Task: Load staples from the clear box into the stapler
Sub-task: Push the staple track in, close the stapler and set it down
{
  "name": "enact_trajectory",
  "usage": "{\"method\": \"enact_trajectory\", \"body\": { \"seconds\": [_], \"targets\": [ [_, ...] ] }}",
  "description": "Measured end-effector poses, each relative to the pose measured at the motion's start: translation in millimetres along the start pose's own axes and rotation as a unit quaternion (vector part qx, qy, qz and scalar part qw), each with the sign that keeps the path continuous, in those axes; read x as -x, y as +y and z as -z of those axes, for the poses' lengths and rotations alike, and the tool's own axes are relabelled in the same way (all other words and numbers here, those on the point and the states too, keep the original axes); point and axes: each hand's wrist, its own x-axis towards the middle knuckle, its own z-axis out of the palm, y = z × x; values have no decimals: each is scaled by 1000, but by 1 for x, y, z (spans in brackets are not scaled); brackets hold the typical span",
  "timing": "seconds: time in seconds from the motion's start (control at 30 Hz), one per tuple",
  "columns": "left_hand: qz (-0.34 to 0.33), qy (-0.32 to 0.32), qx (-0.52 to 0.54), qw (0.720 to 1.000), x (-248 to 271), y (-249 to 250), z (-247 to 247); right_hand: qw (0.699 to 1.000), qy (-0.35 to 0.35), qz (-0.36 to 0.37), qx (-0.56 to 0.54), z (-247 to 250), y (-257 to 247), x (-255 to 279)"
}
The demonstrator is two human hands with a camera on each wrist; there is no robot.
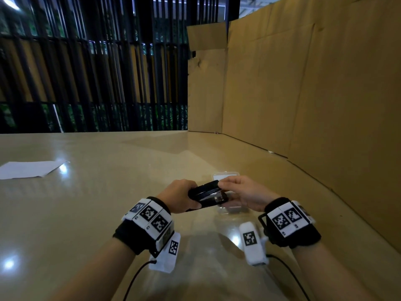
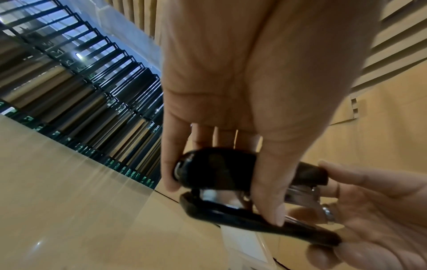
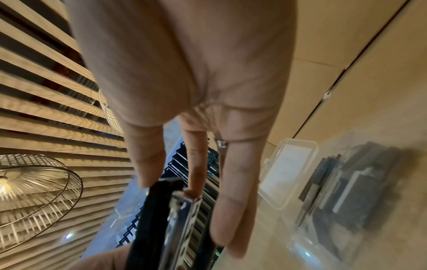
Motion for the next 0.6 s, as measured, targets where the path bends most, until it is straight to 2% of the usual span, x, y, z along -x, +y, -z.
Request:
{"method": "enact_trajectory", "body": {
  "seconds": [0.13, 0.33, 0.5, 0.6],
  "targets": [
    [0, -11, -14, 1000, 1, -8, 2, 996, -37, -17, 80, -4, 4, -4],
    [29, -50, -63, 996, 4, -9, -7, 986, -29, -21, 165, 1, 7, -11],
    [36, -67, -85, 993, 4, -7, -12, 986, 8, 8, 163, 17, -2, -5],
    [20, -77, -58, 995, 3, -3, -14, 989, 39, 17, 140, 29, -4, -2]
  ]
}}
